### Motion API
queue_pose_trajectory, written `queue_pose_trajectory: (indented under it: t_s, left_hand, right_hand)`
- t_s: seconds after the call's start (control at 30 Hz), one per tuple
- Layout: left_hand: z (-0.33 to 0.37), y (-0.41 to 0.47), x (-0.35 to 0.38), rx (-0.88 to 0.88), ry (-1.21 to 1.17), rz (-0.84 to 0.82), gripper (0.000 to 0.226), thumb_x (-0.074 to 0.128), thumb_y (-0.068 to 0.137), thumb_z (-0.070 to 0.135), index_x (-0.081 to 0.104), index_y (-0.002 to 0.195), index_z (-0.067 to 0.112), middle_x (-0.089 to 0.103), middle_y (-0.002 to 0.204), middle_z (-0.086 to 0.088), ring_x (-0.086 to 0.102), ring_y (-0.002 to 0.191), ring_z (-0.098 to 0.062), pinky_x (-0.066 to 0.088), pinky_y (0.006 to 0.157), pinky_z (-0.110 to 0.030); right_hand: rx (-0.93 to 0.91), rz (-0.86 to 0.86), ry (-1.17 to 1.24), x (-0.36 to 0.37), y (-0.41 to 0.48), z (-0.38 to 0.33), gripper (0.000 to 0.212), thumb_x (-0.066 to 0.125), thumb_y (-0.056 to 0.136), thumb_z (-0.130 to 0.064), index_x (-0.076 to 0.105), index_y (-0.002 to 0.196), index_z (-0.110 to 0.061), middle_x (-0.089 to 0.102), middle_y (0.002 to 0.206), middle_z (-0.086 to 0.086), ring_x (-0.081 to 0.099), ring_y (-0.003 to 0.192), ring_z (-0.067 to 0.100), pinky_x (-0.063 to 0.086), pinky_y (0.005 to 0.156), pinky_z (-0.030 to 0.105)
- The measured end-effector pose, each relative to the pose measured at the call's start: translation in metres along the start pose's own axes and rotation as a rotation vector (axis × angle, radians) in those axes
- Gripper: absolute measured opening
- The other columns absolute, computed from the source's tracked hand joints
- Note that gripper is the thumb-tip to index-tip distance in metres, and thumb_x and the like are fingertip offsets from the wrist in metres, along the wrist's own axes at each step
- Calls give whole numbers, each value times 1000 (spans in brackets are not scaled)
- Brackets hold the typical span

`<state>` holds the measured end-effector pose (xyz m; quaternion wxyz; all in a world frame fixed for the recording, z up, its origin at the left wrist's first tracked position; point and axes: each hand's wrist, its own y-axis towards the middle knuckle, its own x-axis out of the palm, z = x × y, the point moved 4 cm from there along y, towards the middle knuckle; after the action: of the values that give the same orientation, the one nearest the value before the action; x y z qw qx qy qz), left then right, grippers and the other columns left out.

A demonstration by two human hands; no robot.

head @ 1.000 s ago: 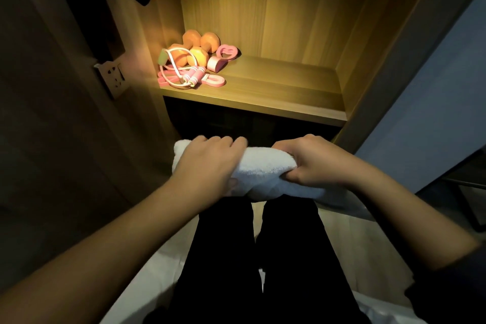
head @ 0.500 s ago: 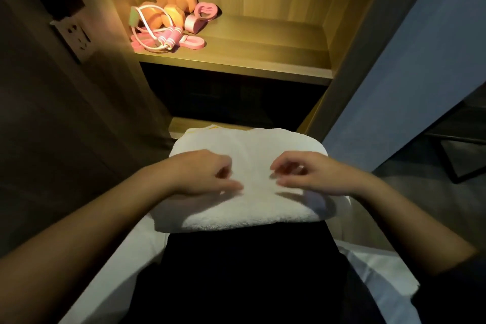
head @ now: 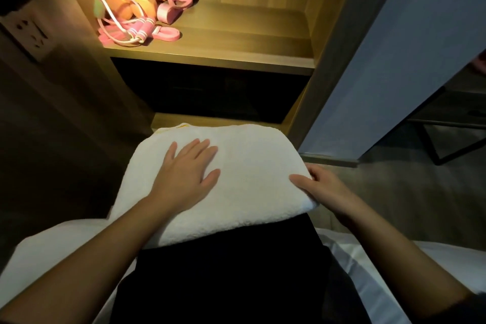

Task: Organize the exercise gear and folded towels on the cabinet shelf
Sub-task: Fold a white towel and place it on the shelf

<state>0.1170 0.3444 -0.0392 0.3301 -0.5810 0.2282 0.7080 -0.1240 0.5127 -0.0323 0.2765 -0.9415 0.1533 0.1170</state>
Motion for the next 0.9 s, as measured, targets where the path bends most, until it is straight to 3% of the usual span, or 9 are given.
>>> queue_pose_trajectory:
  t_s: [0.13, 0.2, 0.27, 0.37, 0.53, 0.77, 0.9]
  left_hand:
    - [0, -3, -1, -26, -34, 35, 53, 34, 98, 53, 37, 146, 31, 30, 158, 9, 19, 148, -13, 2, 121, -48]
    - [3, -3, 0, -24, -50, 56, 51, 37, 98, 52, 40, 144, 31, 33, 156, 9, 22, 147, -13, 3, 121, -47]
    - [5, -1, 1, -17, -55, 66, 50, 38, 98, 52, 42, 143, 31, 35, 156, 9, 23, 147, -13, 4, 122, -48]
    - [7, 2, 0, -22, -64, 69, 50, 40, 97, 52, 43, 142, 31, 36, 155, 8, 24, 146, -13, 4, 122, -48]
    - [6, -1, -3, -19, -75, 78, 48, 43, 97, 49, 45, 142, 30, 37, 155, 8, 24, 146, -12, 1, 121, -45]
    - [10, -3, -6, -27, -95, 69, 47, 41, 98, 48, 45, 142, 31, 36, 155, 9, 24, 146, -10, 2, 122, -45]
    - [10, -2, -5, -36, -98, 71, 46, 43, 98, 47, 47, 141, 31, 38, 154, 9, 24, 146, -10, 1, 122, -44]
  right_hand:
    - [-90, 234, -28, -3, 1, 0, 22, 69, 88, -26, 65, 110, -23, 66, 106, -7, 62, 97, 12, 54, 78, 30]
    - [-119, 263, 5, -5, 0, 3, 11, 70, 87, -23, 66, 95, -18, 68, 96, 1, 64, 90, 17, 56, 77, 35]
    - [-142, 173, 56, -5, -1, 8, 14, 69, 88, -23, 65, 87, -10, 67, 88, 11, 64, 81, 20, 52, 69, 32]
    - [-154, 93, 167, -10, -4, 12, 15, 69, 87, -21, 63, 89, -7, 71, 84, 4, 68, 78, 16, 52, 61, 21]
    - [-82, -210, 114, -13, -5, 16, 48, 66, 75, -46, 64, 114, -17, 73, 108, -6, 70, 101, 12, 56, 76, 20]
    - [-27, -446, -26, -25, -1, 16, 43, 67, 81, -37, 65, 119, -16, 71, 117, -4, 66, 111, 17, 54, 86, 23]
    - [-4, -471, -42, -27, -1, 25, 48, 78, 72, -47, 71, 110, -19, 71, 104, 7, 61, 78, 17, 46, 64, 17]
